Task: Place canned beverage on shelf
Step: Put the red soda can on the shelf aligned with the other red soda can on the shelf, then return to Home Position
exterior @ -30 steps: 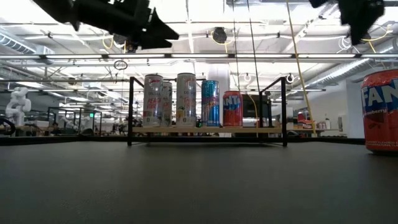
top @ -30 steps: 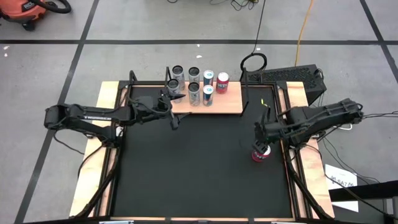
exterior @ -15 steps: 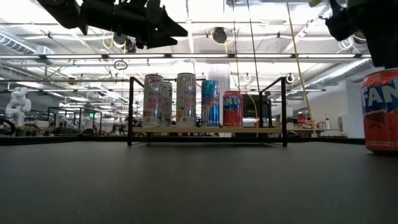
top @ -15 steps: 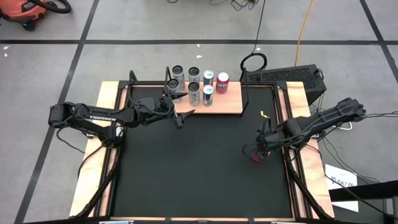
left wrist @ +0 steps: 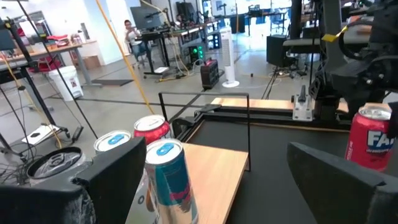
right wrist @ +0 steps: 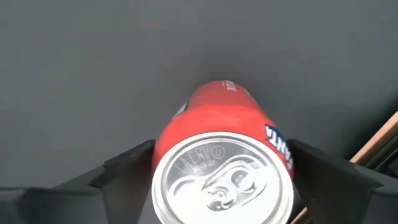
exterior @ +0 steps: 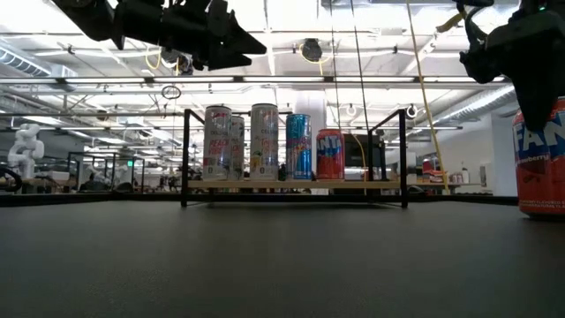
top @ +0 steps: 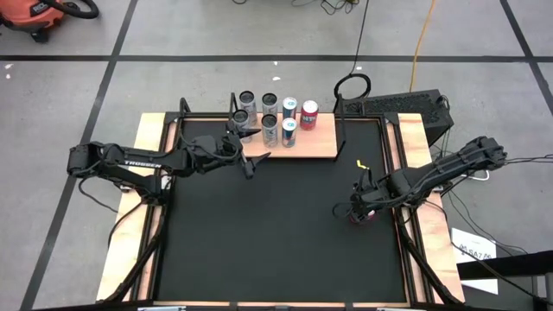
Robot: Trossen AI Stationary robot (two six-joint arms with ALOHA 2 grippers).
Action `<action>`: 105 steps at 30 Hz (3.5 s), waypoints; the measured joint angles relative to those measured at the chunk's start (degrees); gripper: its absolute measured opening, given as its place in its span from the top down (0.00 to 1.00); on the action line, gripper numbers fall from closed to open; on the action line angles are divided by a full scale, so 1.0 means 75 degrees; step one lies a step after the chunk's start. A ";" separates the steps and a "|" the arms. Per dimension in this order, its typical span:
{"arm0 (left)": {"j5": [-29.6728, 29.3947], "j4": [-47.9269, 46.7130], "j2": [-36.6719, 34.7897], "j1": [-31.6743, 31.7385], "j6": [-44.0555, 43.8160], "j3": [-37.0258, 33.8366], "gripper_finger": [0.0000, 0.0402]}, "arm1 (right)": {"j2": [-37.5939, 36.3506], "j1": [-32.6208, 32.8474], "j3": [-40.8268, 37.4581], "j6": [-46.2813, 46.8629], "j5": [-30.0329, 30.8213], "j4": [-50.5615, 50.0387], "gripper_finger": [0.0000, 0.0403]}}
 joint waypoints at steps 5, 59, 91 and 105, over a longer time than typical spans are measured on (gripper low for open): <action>-0.0003 -0.0075 -0.0003 0.0010 0.0061 0.0000 0.03 | 0.0017 -0.0003 0.0003 0.0095 -0.0007 -0.0006 0.27; -0.0833 -0.2787 -0.1556 -0.0471 -0.1399 0.0003 0.03 | 0.4527 -0.6476 0.4941 -0.9063 0.0165 0.1445 0.28; -0.0662 -0.2819 -0.1566 -0.0471 -0.1415 0.0003 0.03 | 0.4589 -0.6662 0.4882 -0.9572 -0.0237 0.1848 0.14; -0.1125 -0.2785 -0.2093 -0.0468 -0.1419 0.0078 0.03 | 0.2687 -0.6354 0.4893 -0.8498 -0.0229 0.1574 0.14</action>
